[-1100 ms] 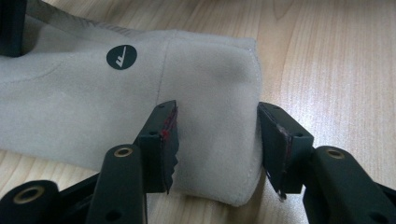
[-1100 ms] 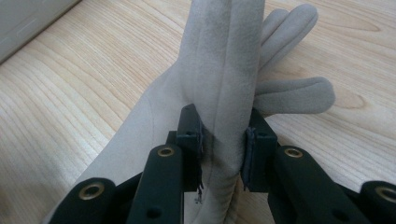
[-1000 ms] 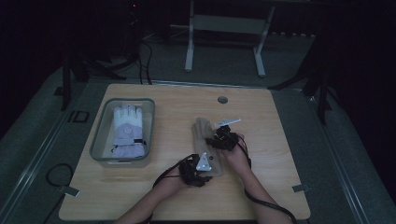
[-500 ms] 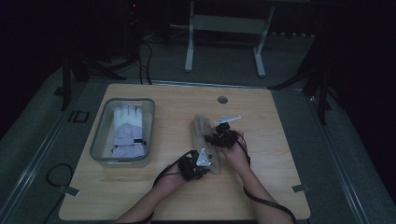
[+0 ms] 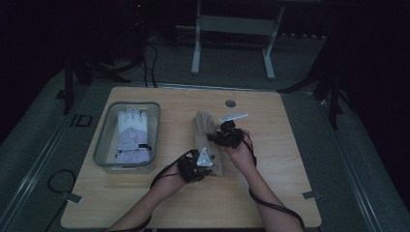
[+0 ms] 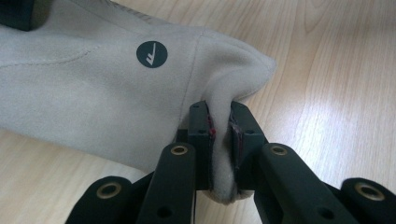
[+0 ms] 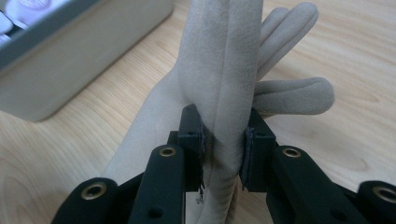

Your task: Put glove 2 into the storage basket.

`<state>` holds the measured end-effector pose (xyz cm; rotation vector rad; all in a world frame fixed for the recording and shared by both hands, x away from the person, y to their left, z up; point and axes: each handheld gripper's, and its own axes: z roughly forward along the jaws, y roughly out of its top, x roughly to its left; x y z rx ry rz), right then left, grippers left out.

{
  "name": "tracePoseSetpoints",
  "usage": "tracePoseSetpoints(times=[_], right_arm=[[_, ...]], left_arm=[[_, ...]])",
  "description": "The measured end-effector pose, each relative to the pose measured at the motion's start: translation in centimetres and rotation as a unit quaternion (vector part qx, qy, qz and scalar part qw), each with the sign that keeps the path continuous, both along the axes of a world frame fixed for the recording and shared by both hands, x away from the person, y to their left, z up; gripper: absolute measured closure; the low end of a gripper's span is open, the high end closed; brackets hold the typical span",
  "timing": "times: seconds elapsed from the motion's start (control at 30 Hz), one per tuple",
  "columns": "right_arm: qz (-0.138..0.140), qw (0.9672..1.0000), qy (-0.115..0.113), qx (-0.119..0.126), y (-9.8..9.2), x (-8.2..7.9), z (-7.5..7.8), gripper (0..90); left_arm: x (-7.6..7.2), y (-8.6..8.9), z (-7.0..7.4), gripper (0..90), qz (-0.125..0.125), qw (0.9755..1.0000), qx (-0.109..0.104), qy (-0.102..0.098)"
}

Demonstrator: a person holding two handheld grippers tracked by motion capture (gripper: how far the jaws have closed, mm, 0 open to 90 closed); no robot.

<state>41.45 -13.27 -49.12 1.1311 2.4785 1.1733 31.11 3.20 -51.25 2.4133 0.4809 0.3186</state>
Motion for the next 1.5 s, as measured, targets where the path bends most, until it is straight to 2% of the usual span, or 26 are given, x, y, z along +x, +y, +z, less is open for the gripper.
tracePoseSetpoints(times=[0.4, 0.67, 0.8, 0.87, 0.9, 1.07, 1.13, 1.3, 1.5], right_arm=[[0.012, 0.9997, -0.012, 0.020, 2.5, 0.2, 2.8, 73.6], [0.023, 0.9992, -0.011, 0.031, 4.9, 0.2, 3.8, 73.6], [0.034, 0.9989, -0.014, 0.029, 6.6, 0.3, 4.3, 73.6], [0.038, 0.9988, -0.014, 0.028, 7.1, 0.4, 4.4, 73.6], [0.045, 0.9985, -0.016, 0.026, 8.2, 0.6, 4.7, 73.6], [0.057, 0.9979, -0.017, 0.025, 10.8, 0.9, 5.1, 73.5], [0.063, 0.9976, -0.017, 0.023, 11.8, 0.9, 5.2, 73.5], [0.075, 0.9969, -0.019, 0.016, 14.1, 0.9, 5.6, 73.6], [0.090, 0.9957, -0.020, 0.012, 16.3, 1.0, 5.9, 73.6]], left_arm=[[-0.2, 2.5, 3.1, 81.5, 0.006, 0.9997, 0.019, -0.017], [-0.6, 5.1, 4.7, 81.6, 0.018, 0.9991, 0.034, -0.020], [-0.7, 6.6, 5.1, 81.6, 0.027, 0.9988, 0.037, -0.015], [-0.7, 6.6, 5.1, 81.6, 0.027, 0.9988, 0.037, -0.015], [-0.7, 7.9, 5.6, 81.6, 0.037, 0.9983, 0.043, -0.014], [-0.7, 9.6, 6.0, 81.6, 0.048, 0.9974, 0.053, -0.010], [-0.8, 10.9, 6.0, 81.5, 0.056, 0.9967, 0.058, -0.007], [-1.0, 12.7, 5.9, 81.6, 0.072, 0.9962, 0.050, -0.005], [-1.5, 14.8, 6.3, 81.5, 0.086, 0.9949, 0.052, -0.010]])
